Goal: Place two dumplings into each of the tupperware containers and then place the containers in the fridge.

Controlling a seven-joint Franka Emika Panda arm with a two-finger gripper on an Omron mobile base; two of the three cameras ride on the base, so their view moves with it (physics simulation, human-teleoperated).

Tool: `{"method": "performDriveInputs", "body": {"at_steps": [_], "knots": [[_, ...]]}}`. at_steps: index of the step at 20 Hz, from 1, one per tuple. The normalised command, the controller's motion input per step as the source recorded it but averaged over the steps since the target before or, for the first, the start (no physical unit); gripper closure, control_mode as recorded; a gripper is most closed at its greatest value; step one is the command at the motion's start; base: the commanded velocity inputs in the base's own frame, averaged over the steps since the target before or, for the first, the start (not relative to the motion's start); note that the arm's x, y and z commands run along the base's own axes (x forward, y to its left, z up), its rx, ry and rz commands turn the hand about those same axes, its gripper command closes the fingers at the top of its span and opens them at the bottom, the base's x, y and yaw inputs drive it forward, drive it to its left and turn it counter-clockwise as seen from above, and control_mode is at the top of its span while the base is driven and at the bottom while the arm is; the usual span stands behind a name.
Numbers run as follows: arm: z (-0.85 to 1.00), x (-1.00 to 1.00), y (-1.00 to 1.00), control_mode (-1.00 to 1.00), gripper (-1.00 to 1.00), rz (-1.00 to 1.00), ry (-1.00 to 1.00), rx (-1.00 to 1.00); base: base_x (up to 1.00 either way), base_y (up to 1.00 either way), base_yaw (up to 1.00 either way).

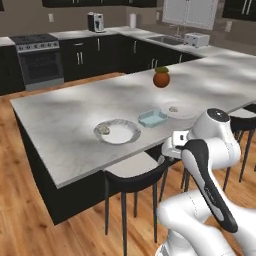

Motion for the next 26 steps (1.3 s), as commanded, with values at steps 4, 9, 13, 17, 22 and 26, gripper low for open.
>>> {"method": "performDriveInputs", "body": {"at_steps": [4, 9, 13, 17, 22, 26], "knots": [[0.00, 0.00, 0.00, 1.00, -1.00, 0.00, 0.00, 0.00, 0.23, -0.64, 0.00], [0.00, 0.00, 0.00, 1.00, -1.00, 0.00, 0.00, 0.00, 0.28, -0.55, 0.00], [0.00, 0.00, 0.00, 1.00, -1.00, 0.00, 0.00, 0.00, 0.39, -0.21, 0.02], [0.00, 0.00, 0.00, 1.00, -1.00, 0.00, 0.00, 0.00, 0.51, 0.00, 0.01], [0.00, 0.00, 0.00, 1.00, -1.00, 0.00, 0.00, 0.00, 0.56, -0.02, 0.01], [0.00, 0.00, 0.00, 1.00, -1.00, 0.00, 0.00, 0.00, 0.31, -0.56, 0.04]]}}
